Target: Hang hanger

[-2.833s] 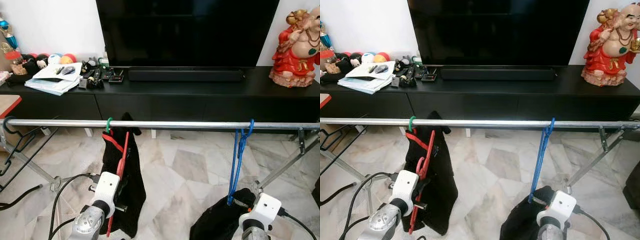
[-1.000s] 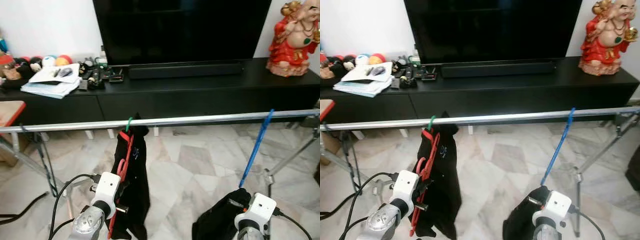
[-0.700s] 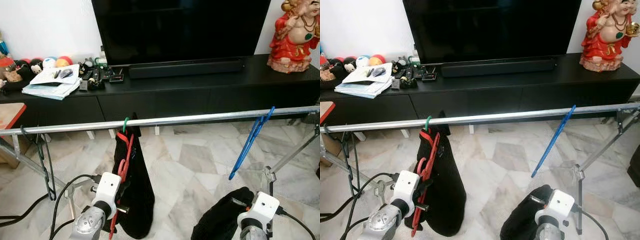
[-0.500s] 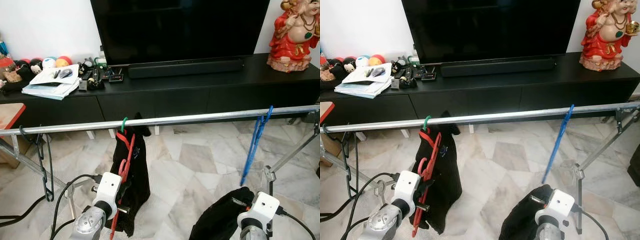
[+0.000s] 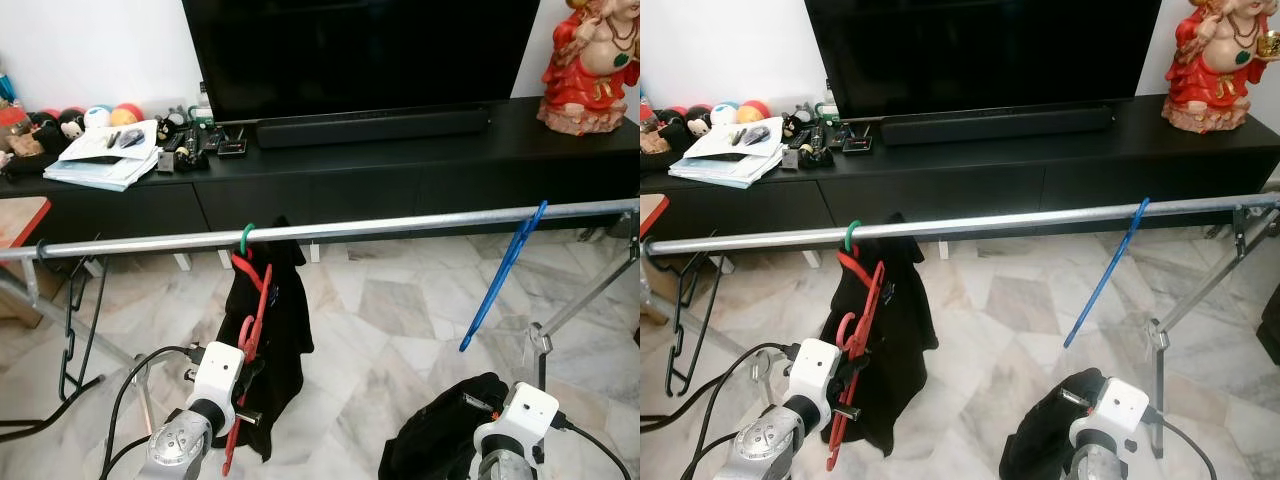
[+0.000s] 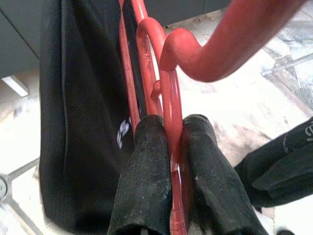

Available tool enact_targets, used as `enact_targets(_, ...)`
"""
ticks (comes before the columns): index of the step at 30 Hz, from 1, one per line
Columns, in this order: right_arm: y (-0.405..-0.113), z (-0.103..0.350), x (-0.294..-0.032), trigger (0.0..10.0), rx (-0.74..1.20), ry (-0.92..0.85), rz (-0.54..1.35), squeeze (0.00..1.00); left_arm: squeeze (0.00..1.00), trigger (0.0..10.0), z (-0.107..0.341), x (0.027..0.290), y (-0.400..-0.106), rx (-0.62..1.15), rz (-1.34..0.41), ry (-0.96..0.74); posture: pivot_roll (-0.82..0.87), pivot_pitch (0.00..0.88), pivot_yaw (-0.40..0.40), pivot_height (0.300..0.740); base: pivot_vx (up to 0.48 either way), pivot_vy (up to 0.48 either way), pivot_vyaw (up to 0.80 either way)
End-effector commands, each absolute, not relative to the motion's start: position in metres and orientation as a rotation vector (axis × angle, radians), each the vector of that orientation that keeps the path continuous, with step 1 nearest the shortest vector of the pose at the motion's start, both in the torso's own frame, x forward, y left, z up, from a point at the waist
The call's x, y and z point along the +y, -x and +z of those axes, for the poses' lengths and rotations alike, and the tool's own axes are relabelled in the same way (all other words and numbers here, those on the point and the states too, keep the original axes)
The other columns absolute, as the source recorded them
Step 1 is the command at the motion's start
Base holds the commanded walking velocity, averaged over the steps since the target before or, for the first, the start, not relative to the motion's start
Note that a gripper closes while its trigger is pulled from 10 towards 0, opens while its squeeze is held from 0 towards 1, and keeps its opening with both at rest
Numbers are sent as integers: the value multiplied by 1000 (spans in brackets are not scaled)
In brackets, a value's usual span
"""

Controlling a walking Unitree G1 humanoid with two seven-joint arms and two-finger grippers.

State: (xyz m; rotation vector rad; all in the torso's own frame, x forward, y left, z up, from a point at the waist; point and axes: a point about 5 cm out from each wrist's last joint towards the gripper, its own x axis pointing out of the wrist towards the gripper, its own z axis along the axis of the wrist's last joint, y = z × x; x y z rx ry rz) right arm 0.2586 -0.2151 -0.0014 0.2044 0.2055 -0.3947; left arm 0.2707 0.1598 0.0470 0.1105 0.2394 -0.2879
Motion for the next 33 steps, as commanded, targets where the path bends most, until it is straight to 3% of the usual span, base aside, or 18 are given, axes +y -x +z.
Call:
enact_targets(1,-256,-4,-215,10000,211,-205,-413,0,0,10000,47,165,-269,251,-274,-98,-21,66,105,740,-255,0,0)
enact_targets(33,-257,-3,-218,10000,213,-201,-411,0,0,10000,46,164,-267,257,-262,-74,-22,64,92,740,-270,0,0)
